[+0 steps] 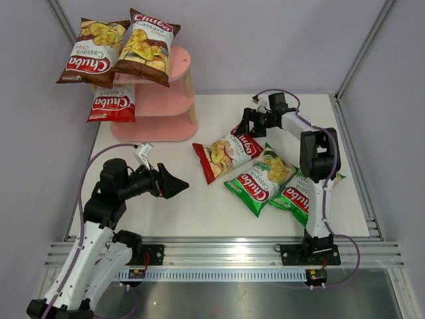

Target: Place and organize the chips bags onto the shelf

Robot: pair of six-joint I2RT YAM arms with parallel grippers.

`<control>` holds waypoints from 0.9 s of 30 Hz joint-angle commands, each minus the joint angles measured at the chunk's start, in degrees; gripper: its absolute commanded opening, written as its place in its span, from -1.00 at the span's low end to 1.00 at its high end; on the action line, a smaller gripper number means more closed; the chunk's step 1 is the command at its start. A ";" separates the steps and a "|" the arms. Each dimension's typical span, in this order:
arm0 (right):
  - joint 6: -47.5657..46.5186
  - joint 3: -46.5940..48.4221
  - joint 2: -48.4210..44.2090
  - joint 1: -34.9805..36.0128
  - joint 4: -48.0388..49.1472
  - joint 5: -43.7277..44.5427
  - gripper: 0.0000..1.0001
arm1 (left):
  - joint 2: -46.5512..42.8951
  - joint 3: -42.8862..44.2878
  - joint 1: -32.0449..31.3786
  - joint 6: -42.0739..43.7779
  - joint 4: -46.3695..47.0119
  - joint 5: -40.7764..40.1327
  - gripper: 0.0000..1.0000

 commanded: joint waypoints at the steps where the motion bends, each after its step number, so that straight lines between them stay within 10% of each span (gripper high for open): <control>1: 1.32 -0.49 0.36 1.89 3.09 -1.53 0.83 | -0.36 -1.32 -0.18 1.15 -0.65 1.56 0.98; 10: 6.94 -5.51 -2.17 2.50 8.81 -1.89 -0.34 | -2.64 -0.98 -0.27 1.95 -4.08 -3.88 0.98; 18: 15.99 -12.71 -10.96 2.68 16.44 -1.71 -0.65 | -3.08 -2.20 -0.18 -3.40 -5.23 -18.83 0.98; 27: 26.62 -17.90 -18.00 2.77 21.47 -2.59 -1.00 | 1.31 -8.00 -0.18 -8.70 12.26 -15.85 0.98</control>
